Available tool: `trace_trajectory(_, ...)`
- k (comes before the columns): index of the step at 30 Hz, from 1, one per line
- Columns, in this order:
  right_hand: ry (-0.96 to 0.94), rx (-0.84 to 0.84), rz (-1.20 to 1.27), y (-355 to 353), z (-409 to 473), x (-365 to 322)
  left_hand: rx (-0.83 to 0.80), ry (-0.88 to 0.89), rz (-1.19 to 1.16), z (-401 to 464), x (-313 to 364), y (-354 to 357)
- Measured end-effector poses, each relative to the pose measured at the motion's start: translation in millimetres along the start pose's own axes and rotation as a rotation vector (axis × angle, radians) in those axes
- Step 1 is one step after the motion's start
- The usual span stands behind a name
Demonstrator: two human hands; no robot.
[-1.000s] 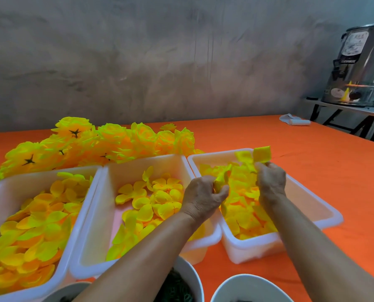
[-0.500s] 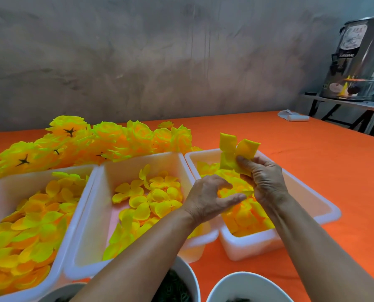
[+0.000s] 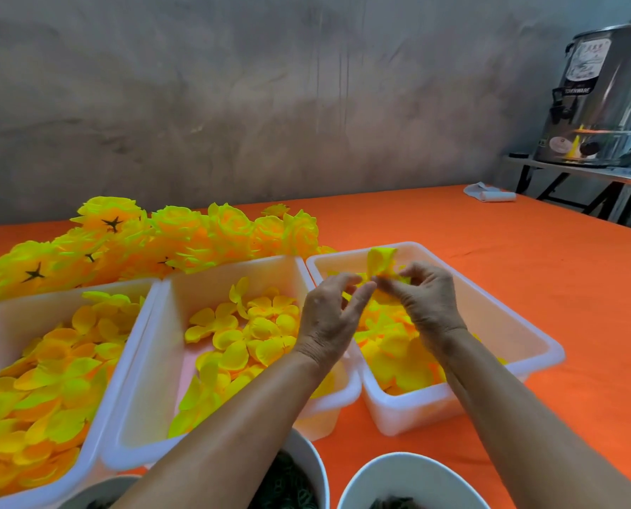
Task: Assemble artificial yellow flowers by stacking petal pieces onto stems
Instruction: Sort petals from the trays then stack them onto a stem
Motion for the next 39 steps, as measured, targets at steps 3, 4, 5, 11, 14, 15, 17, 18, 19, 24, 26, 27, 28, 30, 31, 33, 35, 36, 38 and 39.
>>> trace_trajectory(3,-0.096,-0.161,-0.109,22,-9,-10,0.037,-0.144,-0.139,1,-16,-5)
trace_trajectory(4,-0.11,-0.203,-0.121,27,-12,-12,0.044,-0.175,-0.186,2,-20,-6)
trace_trajectory(5,-0.122,-0.234,-0.129,31,-13,-13,0.044,-0.197,-0.228,2,-24,-6)
trace_trajectory(11,-0.207,-0.264,-0.225,35,-18,-22,-0.019,-0.259,-0.364,2,-34,-4)
trace_trajectory(14,-0.177,-0.256,-0.199,34,-16,-19,-0.076,-0.255,-0.402,1,-32,1)
trace_trajectory(15,-0.159,-0.257,-0.172,35,-16,-18,-0.077,-0.256,-0.444,1,-31,2)
trace_trajectory(17,-0.128,-0.277,-0.129,36,-17,-16,-0.064,-0.277,-0.53,1,-32,1)
trace_trajectory(18,-0.102,-0.308,-0.096,38,-18,-15,-0.063,-0.291,-0.561,1,-34,1)
trace_trajectory(19,-0.064,-0.349,-0.053,41,-19,-13,-0.067,-0.305,-0.588,1,-35,2)
trace_trajectory(24,0.133,-0.449,0.133,46,-22,-2,-0.076,-0.36,-0.671,2,-41,2)
trace_trajectory(26,0.202,-0.48,0.244,49,-22,1,-0.074,-0.363,-0.682,2,-42,2)
trace_trajectory(27,0.229,-0.49,0.286,50,-22,3,-0.077,-0.363,-0.689,2,-43,2)
trace_trajectory(28,0.248,-0.489,0.311,50,-22,4,-0.082,-0.36,-0.693,2,-42,2)
trace_trajectory(30,0.266,-0.47,0.317,47,-21,5,-0.095,-0.35,-0.669,1,-40,3)
trace_trajectory(31,0.266,-0.465,0.304,46,-21,6,-0.102,-0.339,-0.645,1,-38,3)
trace_trajectory(33,0.256,-0.472,0.272,45,-21,6,-0.12,-0.329,-0.618,0,-36,4)
trace_trajectory(35,0.255,-0.487,0.266,45,-22,6,-0.124,-0.346,-0.632,-1,-37,5)
trace_trajectory(36,0.264,-0.49,0.277,45,-22,6,-0.117,-0.354,-0.642,-1,-37,4)
trace_trajectory(38,0.286,-0.484,0.305,45,-21,7,-0.09,-0.367,-0.68,0,-39,2)
trace_trajectory(39,0.286,-0.472,0.3,44,-21,7,-0.078,-0.369,-0.696,0,-39,1)
Point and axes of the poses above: each hand's wrist, its own z-axis towards the middle knuckle, its own y-axis out of the palm, x = y × z, the point moved 9 cm from there along z, towards the middle knuckle, and after that the axes turned 5 degrees about -z, right-handed, at the moved point
